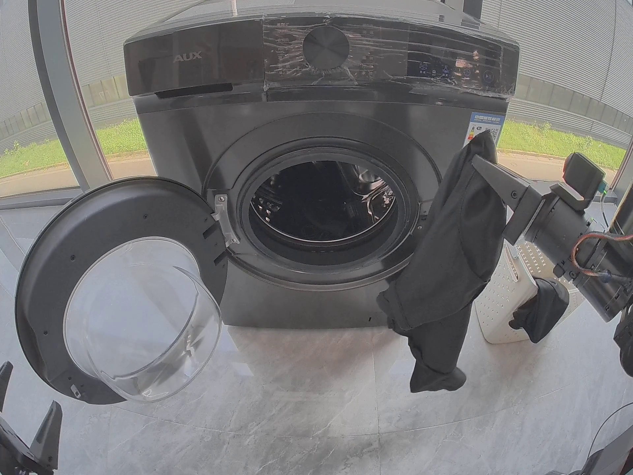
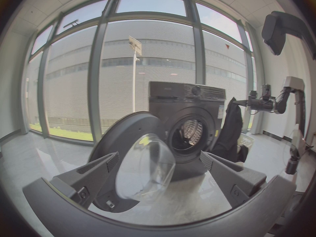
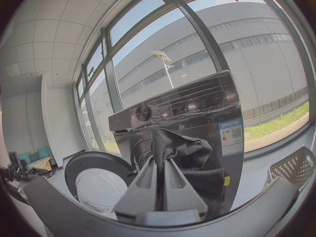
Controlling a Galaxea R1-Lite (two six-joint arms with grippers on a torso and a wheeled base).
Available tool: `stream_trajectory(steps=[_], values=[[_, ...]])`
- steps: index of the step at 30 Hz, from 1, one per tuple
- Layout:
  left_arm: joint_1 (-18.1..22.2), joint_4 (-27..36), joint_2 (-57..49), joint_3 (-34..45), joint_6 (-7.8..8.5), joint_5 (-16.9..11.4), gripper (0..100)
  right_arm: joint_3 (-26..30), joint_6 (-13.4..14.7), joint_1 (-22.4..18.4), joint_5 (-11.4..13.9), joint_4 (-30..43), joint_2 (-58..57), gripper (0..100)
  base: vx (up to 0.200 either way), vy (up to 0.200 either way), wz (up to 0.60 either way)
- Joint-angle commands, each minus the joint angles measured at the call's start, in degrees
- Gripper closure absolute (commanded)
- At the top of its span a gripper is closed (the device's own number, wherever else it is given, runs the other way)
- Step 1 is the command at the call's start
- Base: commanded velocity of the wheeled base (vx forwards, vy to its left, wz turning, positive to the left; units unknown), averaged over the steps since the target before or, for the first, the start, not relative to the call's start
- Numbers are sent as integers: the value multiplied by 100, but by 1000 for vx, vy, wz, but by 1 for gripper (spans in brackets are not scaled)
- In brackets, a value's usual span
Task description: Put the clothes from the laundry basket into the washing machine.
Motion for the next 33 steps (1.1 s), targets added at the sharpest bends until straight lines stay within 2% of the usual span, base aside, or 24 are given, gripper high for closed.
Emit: stream_trajectory(steps=[1,4,7,9,10,13,15,20,24,26,27,29,30,33], values=[[-50,-929,2433,-301,135,-1379,0,-124,81,48,-30,35,103,100,0,0,0],[-314,-1483,3320,-319,258,-1651,0,-247,257,48,-21,71,121,100,0,0,0],[-832,-2256,4261,-345,214,-1616,0,-370,380,48,-12,79,244,100,0,0,0],[-947,-2485,4533,-337,214,-1581,0,-396,380,48,-3,79,270,100,0,0,0],[-1184,-3021,5122,-319,223,-1423,0,-484,380,48,-3,88,376,100,0,0,0],[-1562,-3680,5764,-337,170,-1159,0,-598,380,48,-12,79,569,100,0,0,0],[-1799,-4207,6238,-345,47,-983,0,-686,380,48,-21,62,692,100,0,0,0],[-2045,-5218,7135,-363,-41,-561,0,-879,380,48,-38,62,973,100,0,0,0],[-2502,-6308,8058,-548,-155,-7,0,-1073,380,109,-56,71,1211,100,0,0,0],[-2757,-6616,8365,-644,-225,256,0,-1161,380,118,-56,71,1264,100,0,0,0],[-2757,-6616,8365,-644,-225,256,0,-1161,380,118,-56,71,1264,100,0,0,0],[-3135,-6835,8726,-758,-287,617,0,-1310,380,109,-135,71,1360,100,0,0,0],[-3232,-6870,8875,-811,-287,669,0,-1380,380,118,-285,79,1404,100,0,0,0],[-3285,-6932,9121,-1084,-296,678,0,-1468,380,127,-364,88,1457,100,0,0,0]])
